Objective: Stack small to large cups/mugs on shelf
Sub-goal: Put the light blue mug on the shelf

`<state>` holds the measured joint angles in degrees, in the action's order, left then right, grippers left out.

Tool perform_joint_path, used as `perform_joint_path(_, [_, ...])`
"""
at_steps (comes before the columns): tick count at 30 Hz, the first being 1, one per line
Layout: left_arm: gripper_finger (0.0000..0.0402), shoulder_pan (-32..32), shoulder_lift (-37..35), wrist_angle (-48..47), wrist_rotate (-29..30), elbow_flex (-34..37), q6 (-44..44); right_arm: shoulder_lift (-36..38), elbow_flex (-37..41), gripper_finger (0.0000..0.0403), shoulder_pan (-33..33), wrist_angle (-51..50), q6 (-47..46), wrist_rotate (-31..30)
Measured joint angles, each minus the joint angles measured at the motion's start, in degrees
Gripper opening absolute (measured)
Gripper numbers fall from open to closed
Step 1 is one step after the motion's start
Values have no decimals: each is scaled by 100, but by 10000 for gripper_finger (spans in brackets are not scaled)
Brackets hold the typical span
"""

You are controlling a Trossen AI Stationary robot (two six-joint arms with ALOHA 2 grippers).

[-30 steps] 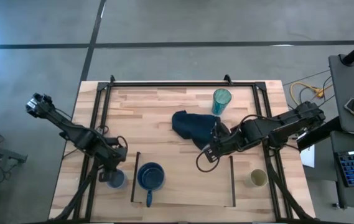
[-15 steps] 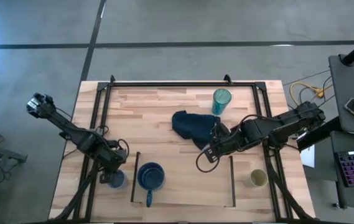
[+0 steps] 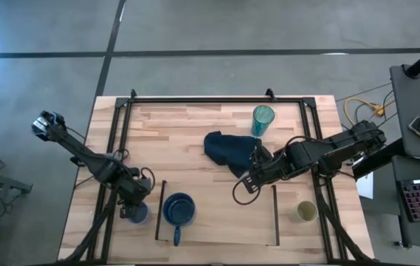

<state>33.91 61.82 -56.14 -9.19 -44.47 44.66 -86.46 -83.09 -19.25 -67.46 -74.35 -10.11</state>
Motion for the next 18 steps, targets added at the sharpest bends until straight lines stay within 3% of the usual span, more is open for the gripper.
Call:
perform_joint_path(11, [56,-4,237,0,-9,55,38,0,0,77,0,0,0,0])
perform_joint_path(18, [7,-7,231,-48,10,85,679,0,0,77,0,0,76,0])
